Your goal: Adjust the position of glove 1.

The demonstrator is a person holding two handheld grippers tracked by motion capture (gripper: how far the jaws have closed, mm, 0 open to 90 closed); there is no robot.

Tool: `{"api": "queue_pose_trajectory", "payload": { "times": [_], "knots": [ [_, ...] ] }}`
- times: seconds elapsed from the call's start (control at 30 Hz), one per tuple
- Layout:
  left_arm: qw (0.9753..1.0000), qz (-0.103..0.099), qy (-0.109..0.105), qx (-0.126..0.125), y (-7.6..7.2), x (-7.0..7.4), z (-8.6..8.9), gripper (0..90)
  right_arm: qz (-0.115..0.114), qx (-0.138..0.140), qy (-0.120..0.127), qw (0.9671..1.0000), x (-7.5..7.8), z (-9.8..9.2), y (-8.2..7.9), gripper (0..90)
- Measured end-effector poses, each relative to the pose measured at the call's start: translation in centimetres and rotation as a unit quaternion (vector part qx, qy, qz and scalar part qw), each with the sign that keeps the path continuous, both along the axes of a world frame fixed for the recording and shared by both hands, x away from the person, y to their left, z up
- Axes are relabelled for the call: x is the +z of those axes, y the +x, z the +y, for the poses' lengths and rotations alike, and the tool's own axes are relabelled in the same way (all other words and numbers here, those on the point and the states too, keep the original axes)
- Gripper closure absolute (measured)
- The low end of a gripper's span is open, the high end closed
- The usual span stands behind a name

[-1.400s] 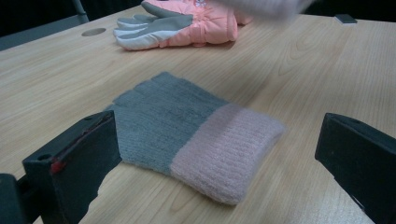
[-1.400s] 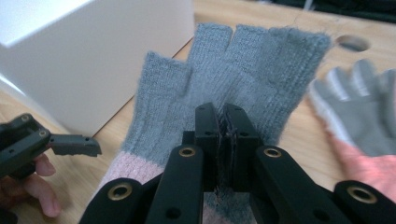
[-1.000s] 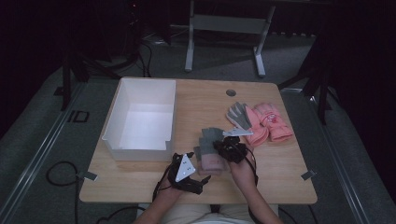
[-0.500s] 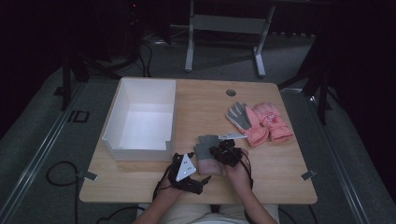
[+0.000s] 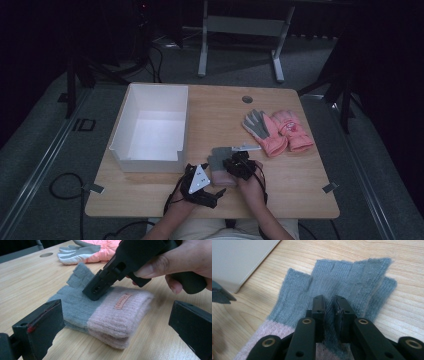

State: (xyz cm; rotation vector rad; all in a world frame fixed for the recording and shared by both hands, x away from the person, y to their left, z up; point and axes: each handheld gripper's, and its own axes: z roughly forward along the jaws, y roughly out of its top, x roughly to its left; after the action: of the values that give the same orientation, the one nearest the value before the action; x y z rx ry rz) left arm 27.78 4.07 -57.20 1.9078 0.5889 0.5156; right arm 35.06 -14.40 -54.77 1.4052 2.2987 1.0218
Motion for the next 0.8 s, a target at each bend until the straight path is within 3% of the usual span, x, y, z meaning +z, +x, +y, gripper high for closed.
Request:
{"api": "queue_pose_trajectory", "payload": {
  "times": [0.33,0.37,0.5,0.6,0.67,0.7,0.73,0.8],
  "knots": [
    [1.0,-0.007,-0.003,0.001,0.0,0.0,0.1,0.0,-0.011,0.003,0.002,0.9999,0.7,-0.5,-0.3,70.6],
    [0.9996,-0.024,-0.012,0.003,-0.4,0.1,0.0,0.0,-0.021,0.003,0.006,0.9998,1.6,-1.1,-0.3,70.4],
    [0.9991,-0.033,0.01,-0.025,-0.6,1.0,-0.4,0.0,-0.037,0.013,0.017,0.9991,3.3,-2.8,0.1,68.6],
    [0.9986,-0.03,0.021,-0.039,-0.4,1.4,-0.6,0.0,-0.031,0.02,0.019,0.9991,4.0,-4.2,0.7,67.5],
    [0.9988,-0.021,0.027,-0.034,-0.3,1.6,-0.7,0.9,-0.025,0.019,0.027,0.9991,4.1,-4.7,0.9,67.6],
    [0.9987,0.01,0.035,-0.034,0.0,2.0,-1.0,1.9,-0.017,0.02,0.031,0.9992,4.3,-5.3,1.4,66.7],
    [0.9975,0.028,0.047,-0.046,0.3,2.1,-1.3,2.5,-0.016,0.022,0.029,0.9992,4.3,-5.4,1.5,66.7],
    [0.9947,0.032,0.084,-0.051,0.4,2.2,-2.0,2.9,-0.016,0.027,0.025,0.9992,4.3,-5.4,1.8,66.5]
  ]
}}
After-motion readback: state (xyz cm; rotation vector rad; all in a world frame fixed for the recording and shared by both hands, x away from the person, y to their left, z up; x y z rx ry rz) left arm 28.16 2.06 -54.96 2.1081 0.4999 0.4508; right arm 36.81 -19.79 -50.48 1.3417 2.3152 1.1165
